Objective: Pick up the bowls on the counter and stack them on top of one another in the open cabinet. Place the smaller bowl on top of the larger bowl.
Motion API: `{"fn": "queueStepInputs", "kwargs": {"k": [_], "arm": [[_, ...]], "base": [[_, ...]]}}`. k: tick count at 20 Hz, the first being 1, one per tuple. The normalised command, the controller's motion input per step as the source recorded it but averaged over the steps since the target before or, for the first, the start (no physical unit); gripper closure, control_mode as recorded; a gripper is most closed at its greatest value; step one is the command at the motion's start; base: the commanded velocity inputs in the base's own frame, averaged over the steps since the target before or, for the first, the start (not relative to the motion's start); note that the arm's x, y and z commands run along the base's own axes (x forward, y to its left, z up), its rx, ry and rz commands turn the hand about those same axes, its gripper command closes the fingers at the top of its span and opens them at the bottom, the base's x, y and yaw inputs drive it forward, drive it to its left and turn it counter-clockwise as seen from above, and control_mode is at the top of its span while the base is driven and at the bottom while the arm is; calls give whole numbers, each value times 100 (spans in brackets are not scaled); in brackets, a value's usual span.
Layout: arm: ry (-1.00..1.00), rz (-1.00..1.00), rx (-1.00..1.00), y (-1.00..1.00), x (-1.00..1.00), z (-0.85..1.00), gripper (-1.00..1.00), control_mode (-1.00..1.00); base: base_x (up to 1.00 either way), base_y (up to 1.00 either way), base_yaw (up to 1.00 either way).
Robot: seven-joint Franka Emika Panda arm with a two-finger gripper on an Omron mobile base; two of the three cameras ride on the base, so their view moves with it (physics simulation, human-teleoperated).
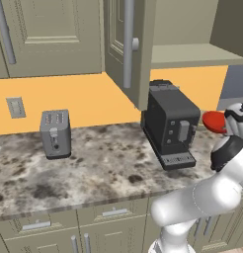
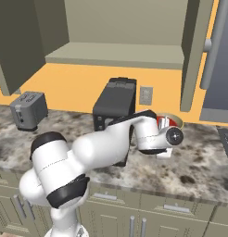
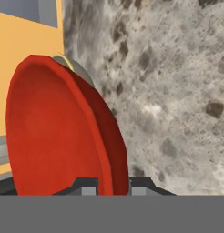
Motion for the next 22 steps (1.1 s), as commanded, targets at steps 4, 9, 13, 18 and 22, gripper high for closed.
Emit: {"fn": "queueStepInputs", "kwargs": {"k": [4, 9, 13, 18, 22], "arm": [[-4, 0, 0, 0, 8, 4, 100, -100], [-4, 0, 0, 0, 6, 3, 100, -100], [-1, 0, 0, 0, 7, 8, 100, -100], [0, -1, 0, 0, 11, 12, 100, -100], [0, -1, 0, 0, 14, 11, 100, -100]], "base": [[0, 0, 0], [0, 0, 0], [0, 0, 0], [0, 0, 0], [0, 0, 0]]}}
